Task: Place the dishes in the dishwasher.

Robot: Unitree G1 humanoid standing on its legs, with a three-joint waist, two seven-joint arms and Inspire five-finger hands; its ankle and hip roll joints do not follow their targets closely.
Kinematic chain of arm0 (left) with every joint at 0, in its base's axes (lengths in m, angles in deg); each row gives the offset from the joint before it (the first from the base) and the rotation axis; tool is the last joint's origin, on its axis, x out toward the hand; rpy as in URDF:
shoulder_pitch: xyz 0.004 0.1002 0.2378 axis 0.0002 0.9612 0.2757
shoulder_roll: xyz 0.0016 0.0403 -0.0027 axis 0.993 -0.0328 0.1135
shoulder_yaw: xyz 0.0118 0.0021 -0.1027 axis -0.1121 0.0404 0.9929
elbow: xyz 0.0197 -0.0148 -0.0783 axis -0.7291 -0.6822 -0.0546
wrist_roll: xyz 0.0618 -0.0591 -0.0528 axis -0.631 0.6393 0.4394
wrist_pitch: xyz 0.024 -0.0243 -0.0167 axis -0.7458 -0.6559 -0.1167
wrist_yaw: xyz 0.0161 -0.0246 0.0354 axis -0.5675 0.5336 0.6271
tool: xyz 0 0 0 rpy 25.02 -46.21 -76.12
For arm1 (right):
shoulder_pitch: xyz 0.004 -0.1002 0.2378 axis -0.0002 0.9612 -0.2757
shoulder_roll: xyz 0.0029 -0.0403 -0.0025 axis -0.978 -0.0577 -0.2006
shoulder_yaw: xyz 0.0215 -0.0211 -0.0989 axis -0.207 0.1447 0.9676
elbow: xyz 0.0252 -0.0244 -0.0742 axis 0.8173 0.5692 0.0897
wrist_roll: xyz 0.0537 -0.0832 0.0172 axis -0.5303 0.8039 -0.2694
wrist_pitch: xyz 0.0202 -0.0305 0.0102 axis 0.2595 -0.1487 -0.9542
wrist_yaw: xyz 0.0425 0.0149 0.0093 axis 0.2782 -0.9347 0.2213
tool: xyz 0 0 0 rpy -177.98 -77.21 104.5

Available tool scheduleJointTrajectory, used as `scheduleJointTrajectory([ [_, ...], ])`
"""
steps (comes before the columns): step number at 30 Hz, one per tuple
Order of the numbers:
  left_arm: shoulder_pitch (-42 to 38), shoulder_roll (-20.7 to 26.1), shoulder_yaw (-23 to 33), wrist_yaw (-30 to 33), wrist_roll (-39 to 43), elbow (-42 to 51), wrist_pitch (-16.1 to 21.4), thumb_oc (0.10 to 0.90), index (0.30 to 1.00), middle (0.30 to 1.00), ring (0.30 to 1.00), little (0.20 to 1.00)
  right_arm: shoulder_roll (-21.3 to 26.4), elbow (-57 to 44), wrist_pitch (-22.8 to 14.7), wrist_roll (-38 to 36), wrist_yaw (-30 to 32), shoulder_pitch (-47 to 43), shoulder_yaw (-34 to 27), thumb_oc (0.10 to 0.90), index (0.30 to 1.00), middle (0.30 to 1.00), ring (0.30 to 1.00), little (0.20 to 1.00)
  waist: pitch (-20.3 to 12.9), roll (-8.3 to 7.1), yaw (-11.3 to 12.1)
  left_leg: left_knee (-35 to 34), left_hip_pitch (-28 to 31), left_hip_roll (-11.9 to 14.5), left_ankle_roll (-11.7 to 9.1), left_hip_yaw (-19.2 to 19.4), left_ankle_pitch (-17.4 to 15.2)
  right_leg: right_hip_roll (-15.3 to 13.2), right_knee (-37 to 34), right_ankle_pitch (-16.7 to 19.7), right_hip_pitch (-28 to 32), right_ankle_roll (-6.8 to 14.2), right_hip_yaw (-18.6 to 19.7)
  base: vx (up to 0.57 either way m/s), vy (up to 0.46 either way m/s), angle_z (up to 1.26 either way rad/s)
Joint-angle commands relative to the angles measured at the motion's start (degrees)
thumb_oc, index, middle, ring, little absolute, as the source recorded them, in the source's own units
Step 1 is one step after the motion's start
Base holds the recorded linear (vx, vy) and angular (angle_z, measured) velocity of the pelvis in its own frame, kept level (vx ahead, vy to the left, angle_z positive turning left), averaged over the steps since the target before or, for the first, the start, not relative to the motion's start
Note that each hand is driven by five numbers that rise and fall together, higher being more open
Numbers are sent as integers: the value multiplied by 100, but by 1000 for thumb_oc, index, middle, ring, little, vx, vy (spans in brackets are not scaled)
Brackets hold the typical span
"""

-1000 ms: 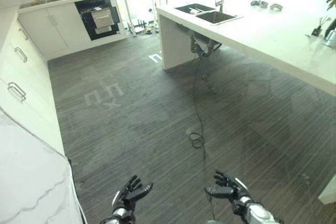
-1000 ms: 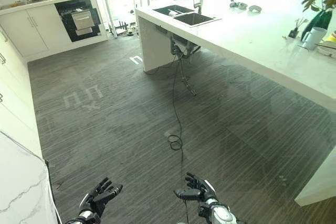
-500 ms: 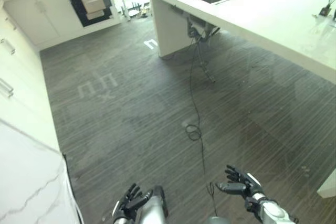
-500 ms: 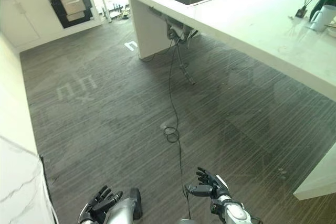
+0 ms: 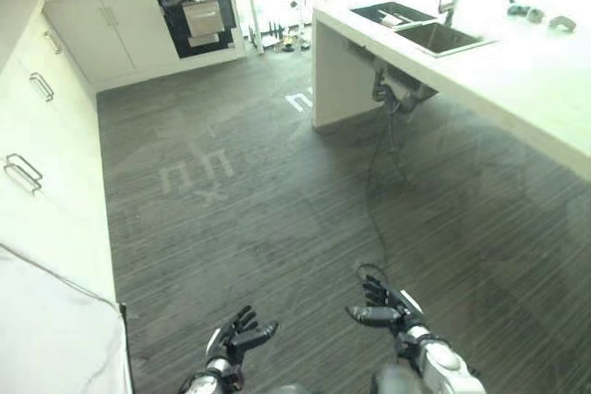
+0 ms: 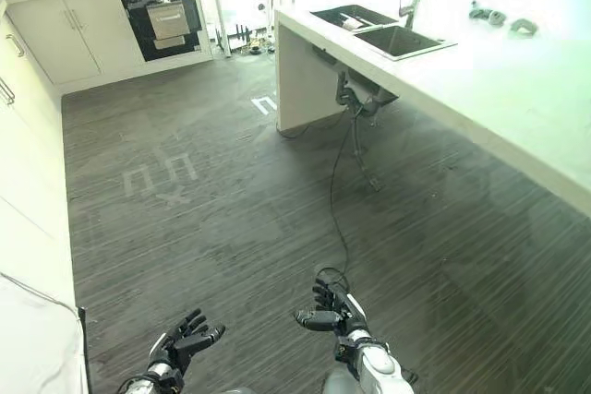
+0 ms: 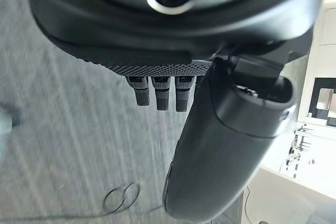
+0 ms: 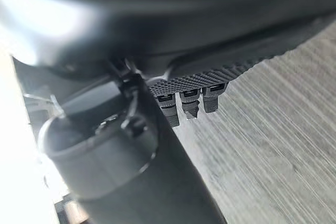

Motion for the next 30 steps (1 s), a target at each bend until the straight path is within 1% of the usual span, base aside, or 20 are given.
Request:
scheduleJointTrajectory([
  [1,63,171,281,-106,-254,615,159,800,900,900,900,900,314,-510,-403,-184,-62,135,-239,800,900,900,900,900,46,-355,-243,279,-169,15,-466,-457,-305,-73,-2646,1291,1107,396,-123,364,-234,121],
  [2,82,177,316,-139,-296,607,169,800,900,900,900,900,311,-447,-447,-195,-100,210,-264,800,900,900,900,900,94,-407,-323,279,-27,-66,-475,-563,-427,-180,-2903,1320,923,426,-6,413,-295,91],
  [3,62,171,324,-169,-367,525,213,800,900,900,900,900,297,-327,-520,-169,-113,259,-289,800,900,900,900,900,133,-444,-426,279,125,-149,-507,-709,-545,-392,-2903,1303,533,487,329,408,-305,72],
  [4,44,163,301,-185,-392,482,242,800,900,900,900,900,295,-266,-549,-166,-109,242,-289,800,900,900,900,900,150,-423,-475,279,208,-167,-535,-831,-612,-457,-2903,1303,349,511,546,395,-304,64],
  [6,50,192,256,-242,-409,485,290,800,900,900,900,900,302,-193,-512,-246,-66,99,-268,800,900,900,900,900,131,-415,-453,279,288,-184,-561,-974,-704,-450,-2903,1117,366,488,737,317,-240,70],
  [8,67,185,262,-266,-299,456,316,800,900,900,900,900,305,-107,-422,-282,16,-83,-223,800,900,900,900,900,27,-480,-369,279,360,-220,-598,-979,-768,-405,-2903,915,566,492,798,318,-225,-25],
  [11,44,94,357,-278,-173,416,254,800,900,900,900,900,385,-109,-281,-297,57,-277,-195,800,900,900,900,900,-122,-524,-292,279,566,-73,-729,-838,-738,-316,-2903,733,829,380,801,344,-199,-35],
  [14,-20,-6,434,-324,41,295,199,800,900,900,900,900,496,-135,-290,-298,70,-334,-234,800,900,900,900,900,-163,-528,-284,279,731,159,-920,-640,-192,-239,-2903,550,1019,217,700,318,-188,2],
  [16,-33,-142,543,-421,264,227,204,800,900,900,900,900,591,-183,-288,-209,-15,-289,-319,800,900,900,900,900,-194,-600,-302,280,1068,260,-1185,-464,956,-154,-2903,314,1219,15,754,370,-253,-29],
  [17,-35,-182,537,-435,221,221,244,800,900,900,900,900,630,-196,-301,-185,-63,-258,-346,800,900,900,900,900,-173,-656,-300,843,917,292,-1288,-402,1287,-135,-2903,241,1330,-72,777,258,-231,-32],
  [19,-5,-250,488,-471,156,258,278,800,900,900,900,900,721,-268,-305,-136,-168,-160,-447,800,900,900,900,900,-130,-794,-276,2258,237,285,-1393,-273,1607,-138,-2903,132,1522,-234,867,239,-234,-13],
  [20,30,-259,464,-494,128,287,265,800,900,900,900,900,778,-296,-322,-119,-238,-87,-529,800,900,900,900,900,-81,-879,-241,3021,-318,311,-1385,-267,1685,-153,-2903,80,1646,-312,917,318,-252,-43],
  [21,54,-207,449,-523,62,376,173,800,900,900,900,900,809,-388,-318,-155,-222,-1,-630,800,900,900,900,900,30,-961,-169,3168,-1180,527,-1266,-100,1601,-116,-2903,3,1801,-344,953,322,-171,-60],
  [23,96,-172,453,-550,48,439,121,800,900,900,900,900,841,-455,-309,-184,-235,43,-683,800,900,900,900,900,90,-894,-128,2492,-1201,650,-1208,67,1495,-2,-2903,-103,1879,-310,971,263,-22,-18],
  [24,144,-148,456,-567,44,491,95,800,900,900,900,900,871,-506,-297,-191,-266,62,-715,800,900,900,900,900,107,-832,-99,1706,-1112,705,-1199,227,1505,71,-2903,-196,1918,-260,991,338,132,-10],
  [25,209,-146,451,-557,25,553,70,800,900,900,900,900,900,-555,-287,-140,-287,53,-725,800,900,900,900,900,112,-738,-54,595,-973,764,-1185,395,1536,146,-2903,-310,1965,-168,1053,433,253,-28],
  [26,263,-145,429,-574,22,579,40,800,900,900,900,900,926,-618,-298,-75,-330,76,-749,800,900,900,900,900,155,-543,-15,279,-1217,961,-1221,311,1306,313,-2903,-409,2035,-78,1069,427,313,-44],
  [27,306,-133,378,-594,60,581,55,800,900,900,900,900,972,-675,-295,-74,-373,76,-760,800,900,900,900,900,156,-424,5,279,-1550,1107,-1262,128,1081,408,-2903,-479,2082,-34,1094,376,299,-58],
  [29,404,-149,286,-622,71,538,193,800,900,900,900,900,1031,-785,-290,-37,-411,56,-781,800,900,900,900,900,136,-343,101,279,-1913,1131,-1362,-289,1040,523,-2903,-661,2332,-9,1238,353,232,-50],
  [30,461,-180,302,-662,53,507,286,800,900,900,900,900,1058,-828,-300,-15,-449,33,-789,800,900,900,900,900,121,-325,138,279,-1997,1150,-1381,-359,1029,560,-2903,-758,2450,-11,1310,348,229,-41],
])
